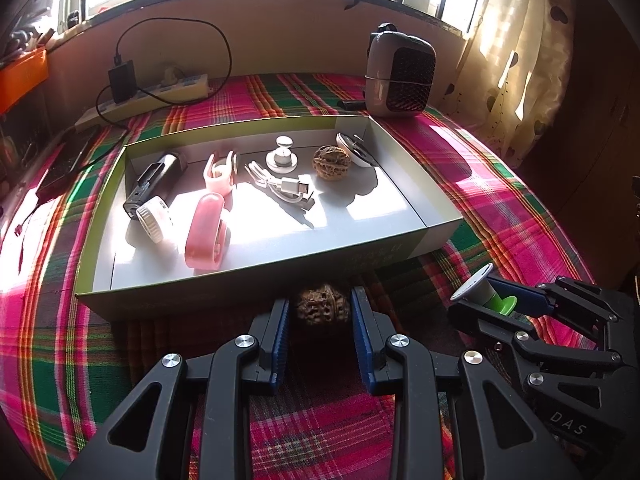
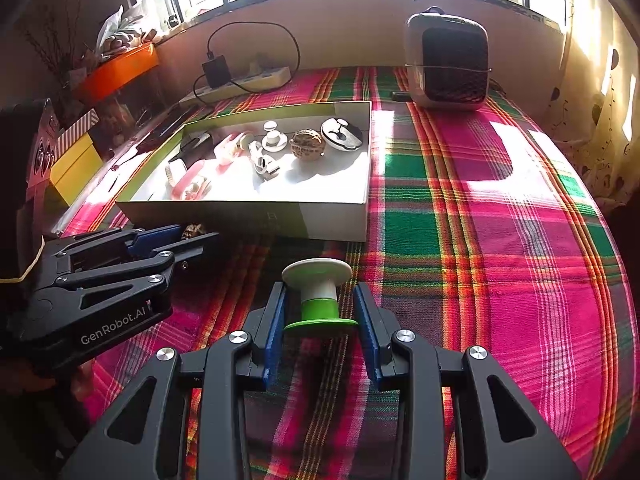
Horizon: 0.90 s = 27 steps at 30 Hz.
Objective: Organize objects
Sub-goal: 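Grasp the brown walnut with the left gripper while the right holds the spool, then carry the walnut and spool over the box with both grippers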
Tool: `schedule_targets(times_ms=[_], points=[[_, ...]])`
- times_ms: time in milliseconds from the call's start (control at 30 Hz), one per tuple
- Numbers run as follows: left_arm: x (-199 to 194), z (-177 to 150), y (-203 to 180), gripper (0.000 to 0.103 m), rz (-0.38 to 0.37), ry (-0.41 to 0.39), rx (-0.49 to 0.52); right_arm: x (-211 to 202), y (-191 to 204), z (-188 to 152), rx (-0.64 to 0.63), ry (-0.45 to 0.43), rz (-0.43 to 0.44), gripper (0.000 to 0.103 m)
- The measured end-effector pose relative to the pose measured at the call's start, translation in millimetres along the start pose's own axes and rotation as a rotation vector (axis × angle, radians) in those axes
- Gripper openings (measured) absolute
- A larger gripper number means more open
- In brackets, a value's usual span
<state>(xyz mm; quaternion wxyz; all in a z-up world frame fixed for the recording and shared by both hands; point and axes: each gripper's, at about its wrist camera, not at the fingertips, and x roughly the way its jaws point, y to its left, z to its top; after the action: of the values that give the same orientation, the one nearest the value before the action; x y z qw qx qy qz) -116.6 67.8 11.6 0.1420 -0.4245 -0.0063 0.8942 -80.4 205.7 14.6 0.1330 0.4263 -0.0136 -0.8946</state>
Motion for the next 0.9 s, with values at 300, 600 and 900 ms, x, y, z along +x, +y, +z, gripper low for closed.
schedule_targets(times_ms=[300, 600, 900], points=[[-17, 2, -3, 0.027, -0.011, -0.027, 0.013, -11, 3, 10, -0.002, -0.025, 0.015, 0.035], [-36, 14, -1, 0.027, -0.015, -0.073, 0.013, -22, 11, 26, -0.028, -0.064, 0.021, 0.035], [-40, 27, 7, 0.027, -0.009, -0.089, 0.003, -25, 18, 46, -0.054, -0.090, 0.027, 0.035]])
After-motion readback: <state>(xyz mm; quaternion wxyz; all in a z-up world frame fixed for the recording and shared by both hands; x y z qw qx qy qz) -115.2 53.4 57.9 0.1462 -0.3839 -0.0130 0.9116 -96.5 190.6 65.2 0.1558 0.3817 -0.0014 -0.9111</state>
